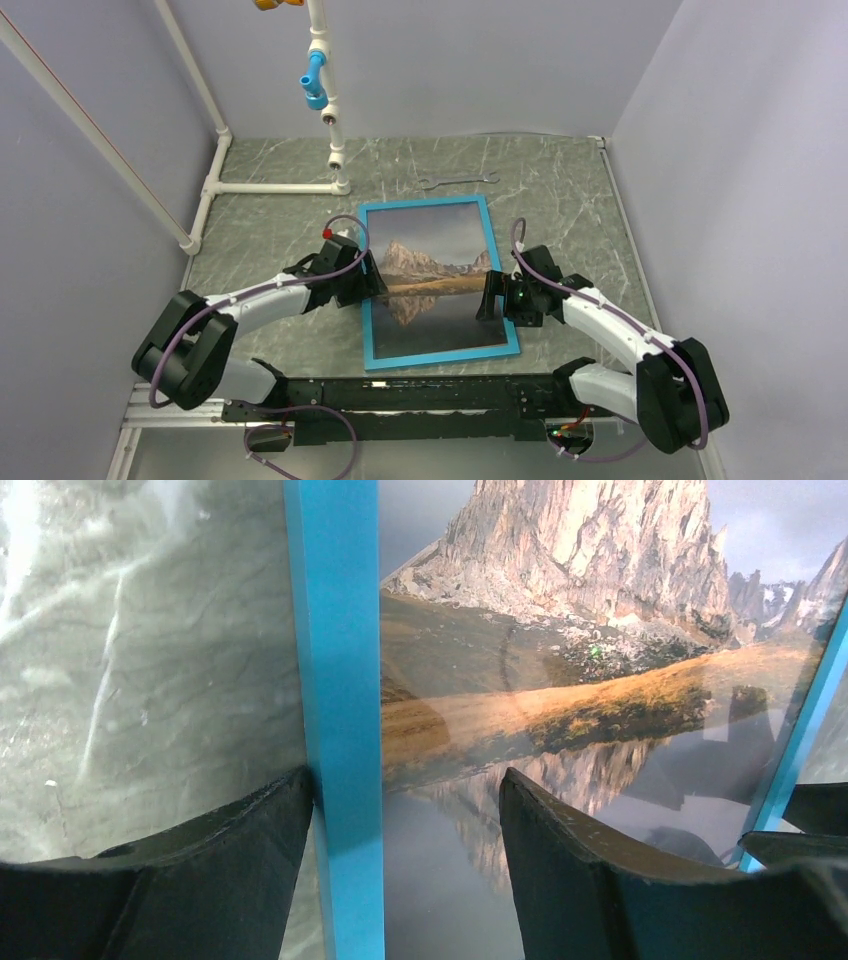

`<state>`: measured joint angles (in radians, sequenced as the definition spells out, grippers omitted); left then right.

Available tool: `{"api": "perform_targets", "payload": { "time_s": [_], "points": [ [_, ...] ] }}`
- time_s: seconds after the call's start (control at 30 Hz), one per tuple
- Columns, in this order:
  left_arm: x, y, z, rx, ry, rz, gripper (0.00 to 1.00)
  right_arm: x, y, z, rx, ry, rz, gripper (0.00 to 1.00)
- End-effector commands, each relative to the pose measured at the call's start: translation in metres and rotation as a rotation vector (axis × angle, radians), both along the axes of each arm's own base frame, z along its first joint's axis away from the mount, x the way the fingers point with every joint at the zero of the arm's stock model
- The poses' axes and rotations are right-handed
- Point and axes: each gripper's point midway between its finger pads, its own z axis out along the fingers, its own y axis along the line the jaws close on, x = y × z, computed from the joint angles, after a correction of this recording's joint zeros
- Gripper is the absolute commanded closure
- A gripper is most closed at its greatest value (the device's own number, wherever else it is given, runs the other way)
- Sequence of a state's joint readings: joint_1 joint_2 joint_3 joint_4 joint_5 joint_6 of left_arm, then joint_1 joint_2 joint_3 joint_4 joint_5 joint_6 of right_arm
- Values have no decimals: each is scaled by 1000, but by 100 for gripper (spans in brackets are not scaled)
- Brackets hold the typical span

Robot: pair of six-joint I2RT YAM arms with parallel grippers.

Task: Put the photo into the frame
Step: Adjust the photo frame at the center of the board.

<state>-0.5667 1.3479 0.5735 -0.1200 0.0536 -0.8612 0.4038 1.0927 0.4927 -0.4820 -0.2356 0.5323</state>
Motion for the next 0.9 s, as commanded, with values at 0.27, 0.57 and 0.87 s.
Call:
{"api": "perform_targets", "payload": {
  "time_s": [0.27,0.57,0.87],
  "points": [
    [-2,-25,-16,43,104,-114,27,38,30,30,137,-57,-13,2],
    [13,-25,-10,111,93,-130,20,36,20,31,98,-73,-44,1],
    [13,10,46,168,-77,-51,1,54,2,76,57,-262,-107,0]
  ]
}}
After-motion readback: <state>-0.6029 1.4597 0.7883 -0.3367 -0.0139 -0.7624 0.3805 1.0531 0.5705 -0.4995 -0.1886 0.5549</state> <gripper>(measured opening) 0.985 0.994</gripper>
